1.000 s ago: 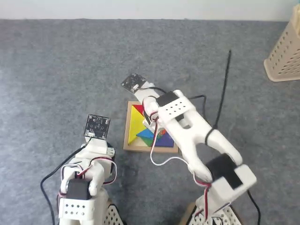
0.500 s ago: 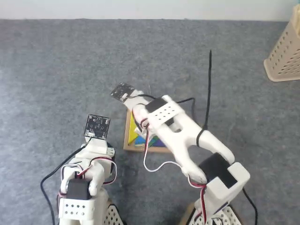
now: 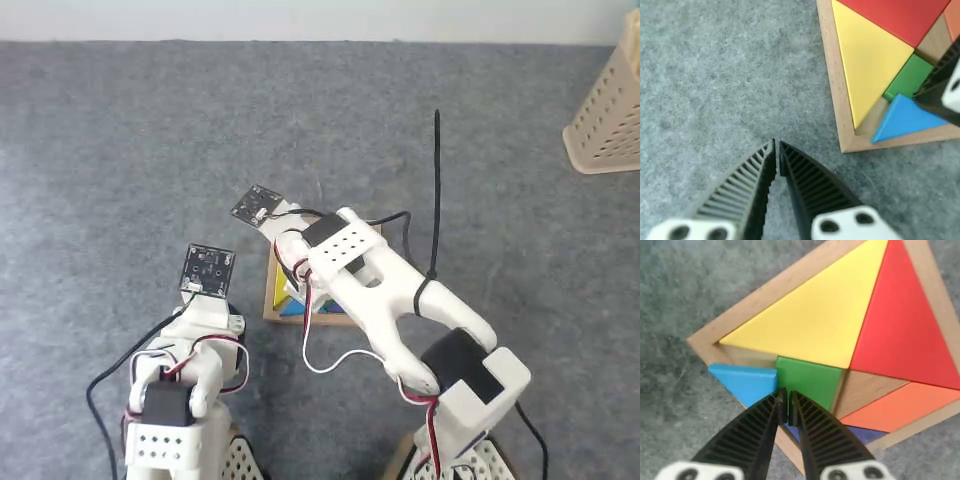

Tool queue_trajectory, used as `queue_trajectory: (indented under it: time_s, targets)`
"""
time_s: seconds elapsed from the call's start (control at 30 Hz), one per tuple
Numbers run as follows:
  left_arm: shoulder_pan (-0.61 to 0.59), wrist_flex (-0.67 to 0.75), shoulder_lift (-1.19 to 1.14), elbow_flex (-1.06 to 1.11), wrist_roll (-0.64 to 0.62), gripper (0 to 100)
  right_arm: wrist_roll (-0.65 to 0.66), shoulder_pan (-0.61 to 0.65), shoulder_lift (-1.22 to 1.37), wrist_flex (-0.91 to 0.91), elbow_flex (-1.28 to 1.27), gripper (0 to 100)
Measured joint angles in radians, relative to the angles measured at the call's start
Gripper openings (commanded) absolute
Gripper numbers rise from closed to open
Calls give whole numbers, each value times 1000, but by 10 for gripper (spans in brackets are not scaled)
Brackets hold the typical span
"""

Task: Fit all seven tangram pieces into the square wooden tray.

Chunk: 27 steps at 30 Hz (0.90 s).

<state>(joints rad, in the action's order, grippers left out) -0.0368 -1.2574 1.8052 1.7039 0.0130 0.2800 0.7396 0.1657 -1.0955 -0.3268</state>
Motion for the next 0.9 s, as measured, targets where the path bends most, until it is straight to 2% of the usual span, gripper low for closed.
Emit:
queue_trajectory:
  time_s: [0.37,0.63,0.9]
  targets:
    - [0,0,0,0,0,12,-54,0,-31,-5,-9,7]
    - [0,0,0,0,0,12,-48,11,-244,80,-230,7]
    - [0,0,0,0,0,12,-20,43,-224,112,-250,7]
